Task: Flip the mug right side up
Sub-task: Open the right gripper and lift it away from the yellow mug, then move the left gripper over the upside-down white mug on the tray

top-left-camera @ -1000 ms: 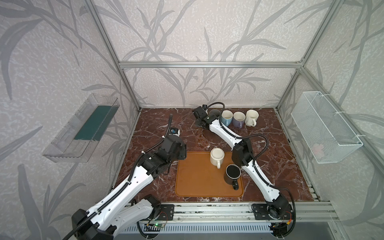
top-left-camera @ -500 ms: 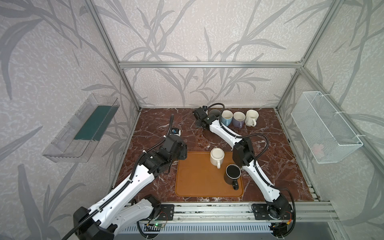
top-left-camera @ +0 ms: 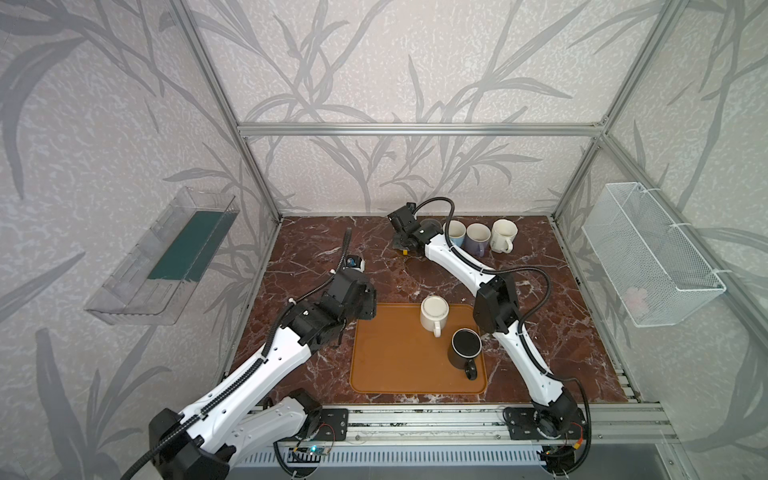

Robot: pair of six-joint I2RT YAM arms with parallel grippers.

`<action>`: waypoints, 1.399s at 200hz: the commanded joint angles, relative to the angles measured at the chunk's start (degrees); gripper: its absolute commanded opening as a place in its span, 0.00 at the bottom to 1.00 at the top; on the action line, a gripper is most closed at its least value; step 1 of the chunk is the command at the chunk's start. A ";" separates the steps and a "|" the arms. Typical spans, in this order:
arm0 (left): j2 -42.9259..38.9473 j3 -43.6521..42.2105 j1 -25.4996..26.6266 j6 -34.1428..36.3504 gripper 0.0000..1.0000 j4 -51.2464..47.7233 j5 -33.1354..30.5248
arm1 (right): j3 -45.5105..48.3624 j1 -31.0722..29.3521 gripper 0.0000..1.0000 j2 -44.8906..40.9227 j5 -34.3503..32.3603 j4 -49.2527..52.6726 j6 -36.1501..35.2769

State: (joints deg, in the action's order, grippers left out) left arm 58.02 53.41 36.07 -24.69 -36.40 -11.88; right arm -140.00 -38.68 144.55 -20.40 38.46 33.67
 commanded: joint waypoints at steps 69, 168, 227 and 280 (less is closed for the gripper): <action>-1.28 -1.89 0.97 -1.29 0.63 7.03 5.06 | 32.65 0.24 0.43 -25.93 6.80 -20.51 -11.35; 2.24 -6.50 2.80 -8.88 0.63 14.75 6.93 | 61.86 7.07 0.44 -46.03 8.38 -26.33 -10.33; 9.08 -5.99 10.23 -16.69 0.61 20.86 3.14 | 63.80 8.86 0.44 -48.49 7.58 -24.94 -8.98; 15.75 -3.61 16.10 -21.60 0.62 23.71 2.17 | 64.75 9.77 0.45 -49.56 6.96 -24.48 -8.57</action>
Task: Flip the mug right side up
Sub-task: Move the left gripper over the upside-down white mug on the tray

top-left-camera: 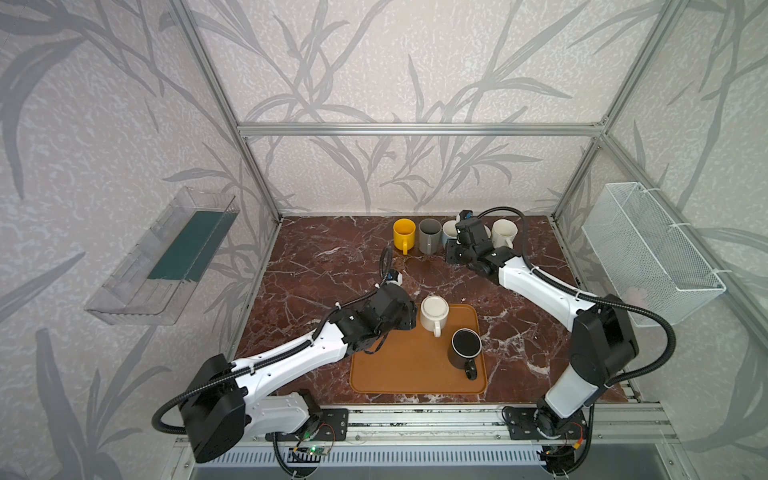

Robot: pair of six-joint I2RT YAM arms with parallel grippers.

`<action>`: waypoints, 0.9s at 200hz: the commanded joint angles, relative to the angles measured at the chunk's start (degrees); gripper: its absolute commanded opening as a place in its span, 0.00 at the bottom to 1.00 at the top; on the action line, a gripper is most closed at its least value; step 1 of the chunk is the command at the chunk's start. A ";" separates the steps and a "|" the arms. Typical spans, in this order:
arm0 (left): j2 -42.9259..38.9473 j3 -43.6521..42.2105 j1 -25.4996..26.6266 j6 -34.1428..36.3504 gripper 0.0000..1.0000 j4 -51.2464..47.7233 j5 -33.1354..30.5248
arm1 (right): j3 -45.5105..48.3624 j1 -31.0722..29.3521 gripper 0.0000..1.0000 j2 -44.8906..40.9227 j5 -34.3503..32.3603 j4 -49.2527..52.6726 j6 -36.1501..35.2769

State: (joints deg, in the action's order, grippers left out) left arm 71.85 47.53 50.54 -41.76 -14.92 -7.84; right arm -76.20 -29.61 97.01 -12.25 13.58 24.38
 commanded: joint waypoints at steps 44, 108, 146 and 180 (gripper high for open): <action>6.31 3.69 5.03 -7.09 0.62 4.22 -1.99 | 1.82 1.16 0.45 -2.79 -1.37 0.23 0.80; 15.27 8.30 8.99 -7.59 0.62 3.21 -1.86 | 2.37 1.49 0.44 -3.49 -1.45 0.39 0.76; 18.07 11.32 9.56 -6.17 0.56 -0.99 -3.94 | 2.79 1.70 0.44 -4.24 -1.68 0.48 0.68; 21.04 14.39 9.57 -4.30 0.52 -5.06 -3.22 | 3.21 1.73 0.44 -4.99 -1.81 0.21 0.79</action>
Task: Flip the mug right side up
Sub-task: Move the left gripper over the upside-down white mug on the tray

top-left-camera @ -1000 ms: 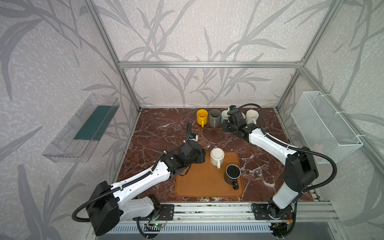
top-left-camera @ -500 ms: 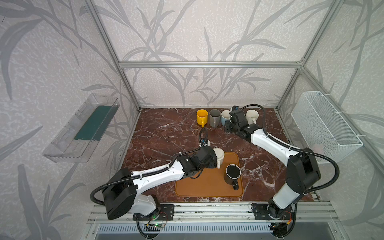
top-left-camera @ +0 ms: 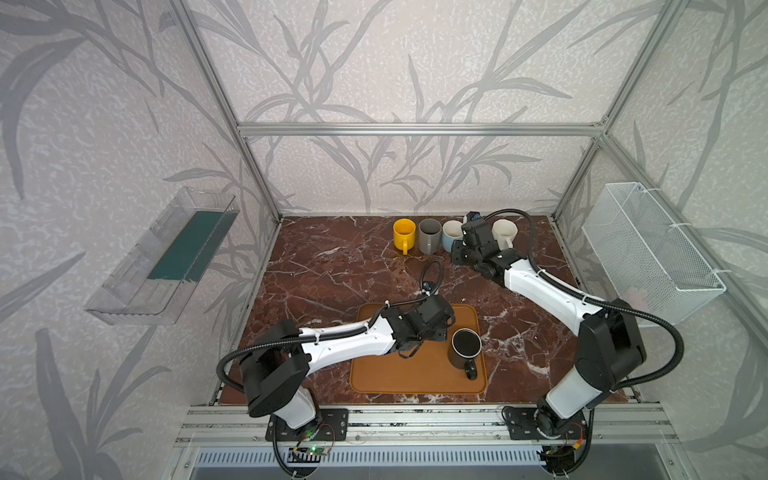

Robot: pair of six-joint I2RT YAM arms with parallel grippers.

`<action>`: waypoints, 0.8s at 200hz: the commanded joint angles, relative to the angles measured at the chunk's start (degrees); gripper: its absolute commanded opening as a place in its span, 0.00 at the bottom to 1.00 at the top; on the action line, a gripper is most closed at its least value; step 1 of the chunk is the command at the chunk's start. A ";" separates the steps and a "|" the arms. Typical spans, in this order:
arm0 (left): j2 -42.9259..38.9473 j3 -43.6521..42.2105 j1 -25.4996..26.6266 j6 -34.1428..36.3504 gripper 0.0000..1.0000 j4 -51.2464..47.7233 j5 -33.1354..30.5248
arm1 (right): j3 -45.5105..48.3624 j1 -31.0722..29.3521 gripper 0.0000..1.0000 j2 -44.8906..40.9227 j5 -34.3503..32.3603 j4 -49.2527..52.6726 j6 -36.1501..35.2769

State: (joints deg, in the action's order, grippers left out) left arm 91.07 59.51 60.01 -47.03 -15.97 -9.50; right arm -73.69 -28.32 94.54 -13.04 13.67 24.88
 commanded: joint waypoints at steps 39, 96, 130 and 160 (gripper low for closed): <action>3.79 3.89 0.14 1.63 0.51 -4.66 -0.44 | 0.83 0.45 0.45 -2.83 -1.11 0.22 0.25; 6.33 6.22 0.19 2.96 0.49 -6.54 0.28 | 0.83 0.55 0.45 -2.65 -1.11 0.13 0.08; 7.71 8.28 -0.07 3.39 0.42 -13.67 -3.52 | 1.04 0.81 0.45 -2.74 -1.11 0.13 0.08; 8.19 9.49 -0.07 4.22 0.40 -17.07 -4.94 | 1.27 0.96 0.44 -2.96 -1.02 -0.07 0.13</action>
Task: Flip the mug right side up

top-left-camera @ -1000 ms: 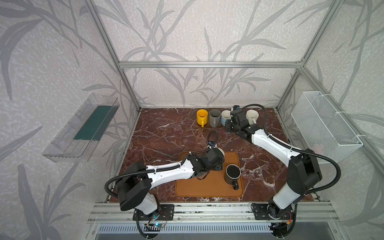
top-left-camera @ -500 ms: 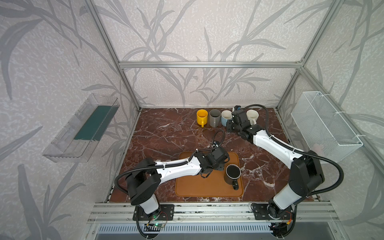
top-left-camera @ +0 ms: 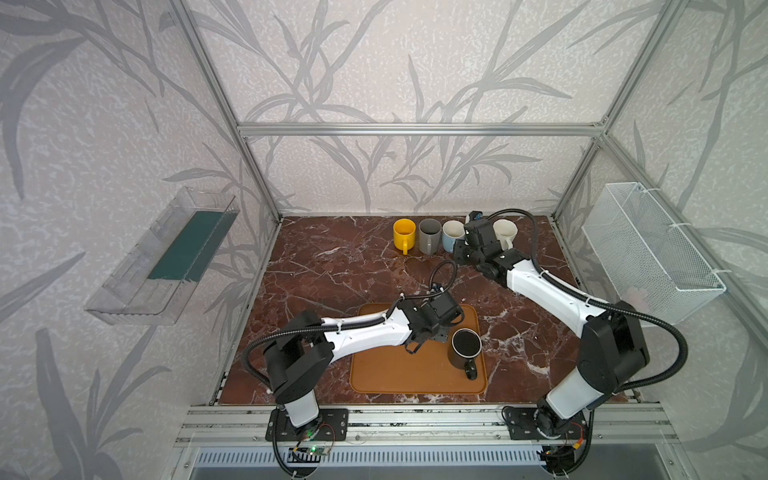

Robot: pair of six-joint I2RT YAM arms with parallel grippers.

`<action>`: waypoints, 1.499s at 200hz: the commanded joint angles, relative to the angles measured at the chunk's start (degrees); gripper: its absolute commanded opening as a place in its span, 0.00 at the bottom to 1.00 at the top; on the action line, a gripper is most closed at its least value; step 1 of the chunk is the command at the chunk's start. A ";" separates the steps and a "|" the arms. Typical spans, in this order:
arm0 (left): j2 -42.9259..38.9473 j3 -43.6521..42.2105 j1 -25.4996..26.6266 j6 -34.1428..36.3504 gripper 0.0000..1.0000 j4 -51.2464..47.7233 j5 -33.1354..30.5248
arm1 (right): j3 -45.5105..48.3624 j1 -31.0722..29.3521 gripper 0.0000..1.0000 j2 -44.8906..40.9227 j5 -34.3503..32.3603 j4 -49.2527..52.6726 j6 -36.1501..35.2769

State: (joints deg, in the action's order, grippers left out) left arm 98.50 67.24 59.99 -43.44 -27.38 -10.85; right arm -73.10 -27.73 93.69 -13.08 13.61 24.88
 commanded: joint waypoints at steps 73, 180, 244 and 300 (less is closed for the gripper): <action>-0.56 0.51 -0.75 3.42 0.36 -5.97 -3.24 | 1.01 0.71 0.45 -2.42 -0.63 -0.16 0.21; 0.38 0.09 -1.85 4.33 0.26 -4.36 -1.80 | 1.27 0.94 0.44 -2.72 -0.89 -0.04 -0.01; -2.07 -4.16 -4.29 3.71 0.19 -3.12 -1.05 | 1.12 0.92 0.44 -2.64 -0.73 -0.03 0.03; -5.85 -7.97 -6.05 2.71 0.18 -4.69 -2.65 | 1.03 0.91 0.44 -2.64 -0.46 -0.16 0.19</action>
State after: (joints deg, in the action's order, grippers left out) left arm 94.28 61.73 55.55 -39.20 -29.21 -10.41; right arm -72.23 -27.09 93.47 -13.04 13.61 24.88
